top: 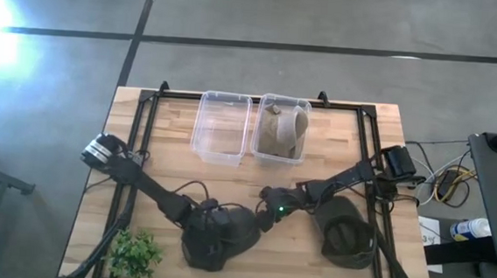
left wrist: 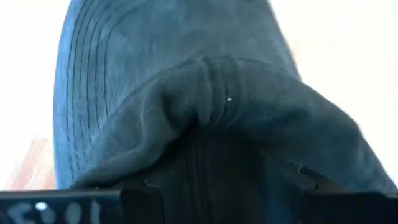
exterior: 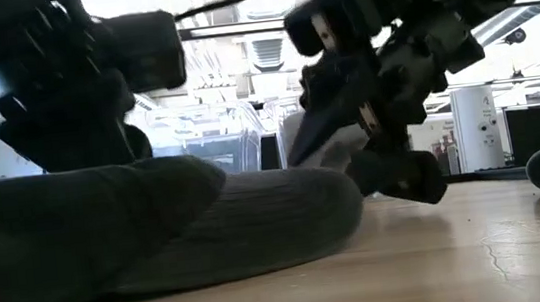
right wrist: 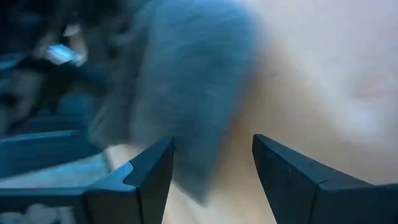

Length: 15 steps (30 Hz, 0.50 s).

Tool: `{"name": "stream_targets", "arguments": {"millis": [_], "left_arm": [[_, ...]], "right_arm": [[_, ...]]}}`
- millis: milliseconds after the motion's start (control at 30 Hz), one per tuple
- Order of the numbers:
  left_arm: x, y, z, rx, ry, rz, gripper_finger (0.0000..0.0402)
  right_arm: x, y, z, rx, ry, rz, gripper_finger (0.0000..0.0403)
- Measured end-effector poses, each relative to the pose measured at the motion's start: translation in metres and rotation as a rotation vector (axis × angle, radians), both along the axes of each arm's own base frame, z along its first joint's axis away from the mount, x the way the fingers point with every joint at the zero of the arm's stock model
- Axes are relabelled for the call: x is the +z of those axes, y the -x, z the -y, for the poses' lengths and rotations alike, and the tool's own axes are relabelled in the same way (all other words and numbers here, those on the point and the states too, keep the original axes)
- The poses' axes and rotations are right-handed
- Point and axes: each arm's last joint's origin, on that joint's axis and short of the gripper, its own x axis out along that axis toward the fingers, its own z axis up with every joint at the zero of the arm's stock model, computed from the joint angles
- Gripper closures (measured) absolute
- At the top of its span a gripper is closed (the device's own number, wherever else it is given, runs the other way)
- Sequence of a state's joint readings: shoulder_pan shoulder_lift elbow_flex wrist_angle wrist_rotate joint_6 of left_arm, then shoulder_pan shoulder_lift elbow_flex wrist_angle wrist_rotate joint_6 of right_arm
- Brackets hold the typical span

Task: Pick & Place hat
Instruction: Put the left dark green cap into the left transparent bin

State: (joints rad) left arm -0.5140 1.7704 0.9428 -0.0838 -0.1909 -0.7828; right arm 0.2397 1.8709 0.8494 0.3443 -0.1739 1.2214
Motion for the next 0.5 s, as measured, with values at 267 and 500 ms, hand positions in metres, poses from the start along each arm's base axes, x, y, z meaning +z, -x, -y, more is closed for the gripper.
{"name": "stream_targets", "arguments": {"millis": [267,500], "left_arm": [[0.000,-0.010,-0.017,0.065,-0.021,0.019,0.0229],[0.053,-0.003,-0.030,0.122,-0.062,0.204,0.0229]], "right_arm": [[0.005,-0.008,-0.004,0.115,-0.010,0.079,0.0190],[0.024,-0.009,-0.002,0.152,0.030,0.170,0.0274]]}}
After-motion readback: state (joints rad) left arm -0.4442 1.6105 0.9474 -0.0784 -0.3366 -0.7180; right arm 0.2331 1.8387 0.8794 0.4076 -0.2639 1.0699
